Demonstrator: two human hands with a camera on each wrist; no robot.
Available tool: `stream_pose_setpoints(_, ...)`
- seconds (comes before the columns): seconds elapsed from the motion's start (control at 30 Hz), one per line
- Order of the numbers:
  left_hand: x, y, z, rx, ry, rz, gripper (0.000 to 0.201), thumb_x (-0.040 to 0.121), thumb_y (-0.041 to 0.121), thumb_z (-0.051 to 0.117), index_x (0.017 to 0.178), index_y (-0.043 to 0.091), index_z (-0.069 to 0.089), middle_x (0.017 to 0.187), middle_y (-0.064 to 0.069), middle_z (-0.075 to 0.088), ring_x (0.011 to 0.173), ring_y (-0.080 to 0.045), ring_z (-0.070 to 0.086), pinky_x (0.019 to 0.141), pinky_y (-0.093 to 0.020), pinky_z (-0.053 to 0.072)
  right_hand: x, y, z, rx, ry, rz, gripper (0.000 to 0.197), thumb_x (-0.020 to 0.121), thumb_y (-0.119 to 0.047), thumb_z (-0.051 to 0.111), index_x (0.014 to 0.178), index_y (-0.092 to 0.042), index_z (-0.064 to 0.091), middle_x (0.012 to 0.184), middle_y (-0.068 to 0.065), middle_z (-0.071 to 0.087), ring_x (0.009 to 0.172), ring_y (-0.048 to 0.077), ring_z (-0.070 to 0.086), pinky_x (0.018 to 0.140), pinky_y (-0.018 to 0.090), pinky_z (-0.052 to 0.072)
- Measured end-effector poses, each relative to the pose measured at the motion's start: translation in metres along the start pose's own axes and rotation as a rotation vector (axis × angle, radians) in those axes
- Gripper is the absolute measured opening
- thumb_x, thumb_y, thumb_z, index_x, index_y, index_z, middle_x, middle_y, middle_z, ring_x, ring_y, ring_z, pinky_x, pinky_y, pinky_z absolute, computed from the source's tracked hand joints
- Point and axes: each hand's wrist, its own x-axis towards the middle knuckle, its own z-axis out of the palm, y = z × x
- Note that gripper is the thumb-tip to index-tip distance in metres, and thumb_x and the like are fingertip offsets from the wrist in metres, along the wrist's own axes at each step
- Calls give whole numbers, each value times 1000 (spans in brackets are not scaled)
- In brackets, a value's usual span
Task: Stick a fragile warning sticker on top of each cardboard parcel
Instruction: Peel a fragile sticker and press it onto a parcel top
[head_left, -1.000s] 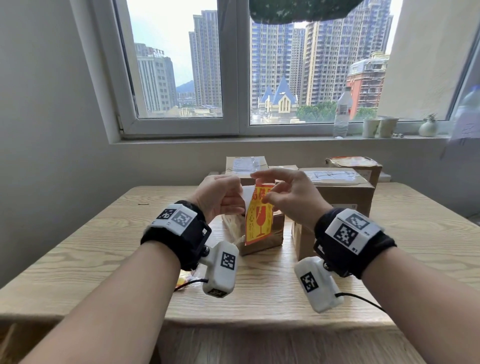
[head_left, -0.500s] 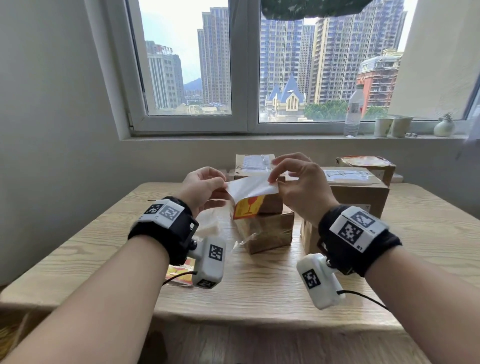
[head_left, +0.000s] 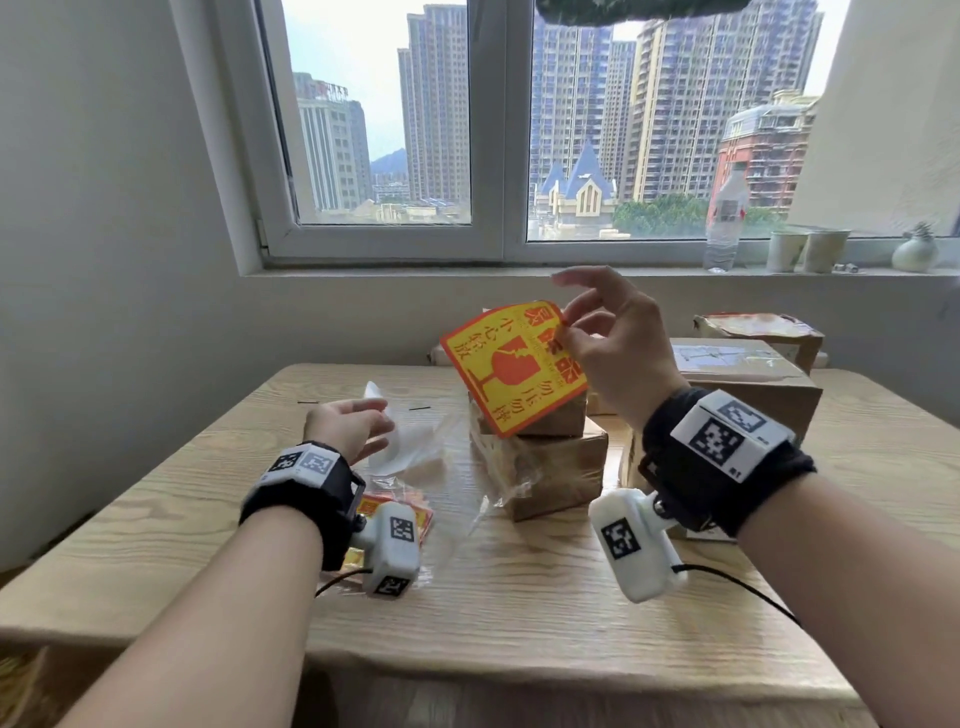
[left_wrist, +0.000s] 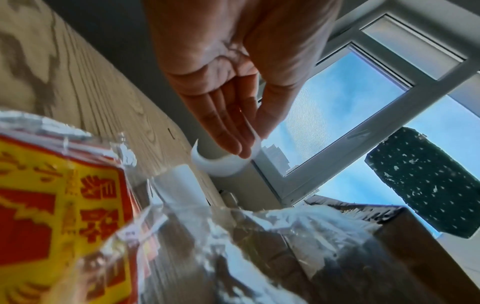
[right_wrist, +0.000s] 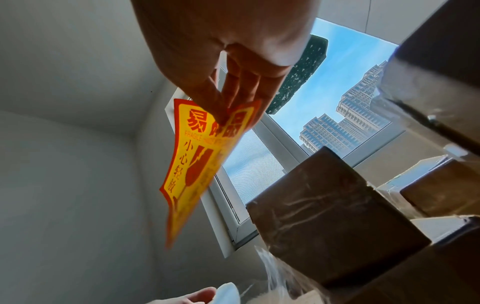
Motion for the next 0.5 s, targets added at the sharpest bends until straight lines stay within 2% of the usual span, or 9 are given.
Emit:
stream_pose_setpoints(0.1,12,-8,10,6,-20,-36,27,85,-14,56,102,4,66,109,-17,66,97,-25,65,78,-32,55,5,7,3,7,0,31,40,84,1,66,114,-25,62,81,-7,62,75,17,69,61,48,61)
stream_pose_setpoints(0.2,15,-9,14,121,-97,-68,37,84,-18,52,110,5,66,117,-12,65,104,-23,63,83,-33,54,8,13,4,-2,-4,45,41,85,0,66,116,-25,63,84,-4,64,75,13,67,61,43,61)
stream_pose_setpoints(0.27,15,-6,18,154,-153,-75,48,85,-19,47,122,8,61,115,-13,67,99,-23,64,82,-31,54,11,17,5,-7,-5,52,43,85,1,65,117,-26,63,84,-4,64,72,10,65,60,38,61)
stream_pose_setpoints(0.33,13,-1,24,114,-202,-100,63,88,-17,43,143,15,40,105,-17,68,90,-25,67,75,-31,55,12,20,4,-3,-21,62,43,85,2,65,119,-25,64,84,-5,64,70,7,64,59,34,59)
stream_pose_setpoints(0.4,10,5,29,94,-212,-83,68,92,-7,47,150,18,23,93,-17,69,78,-23,68,65,-31,56,13,23,4,7,-46,73,43,85,2,64,121,-23,63,84,-7,63,72,9,64,61,32,59)
stream_pose_setpoints(0.43,8,8,32,120,-188,-31,63,93,-2,51,148,16,27,87,-14,70,73,-22,68,63,-30,56,13,24,3,8,-56,77,43,86,2,64,121,-22,63,84,-7,63,74,10,65,61,32,59)
stream_pose_setpoints(0.47,6,13,34,162,-139,51,53,92,2,55,141,12,39,83,-12,71,70,-20,68,64,-30,55,13,24,3,8,-64,79,44,86,2,64,122,-23,63,84,-8,63,76,12,66,62,33,59)
stream_pose_setpoints(0.5,2,21,36,212,-81,147,38,91,6,59,128,9,55,81,-9,71,68,-18,67,65,-29,54,13,24,2,5,-69,79,44,86,1,64,122,-23,63,84,-8,64,78,13,66,63,34,59)
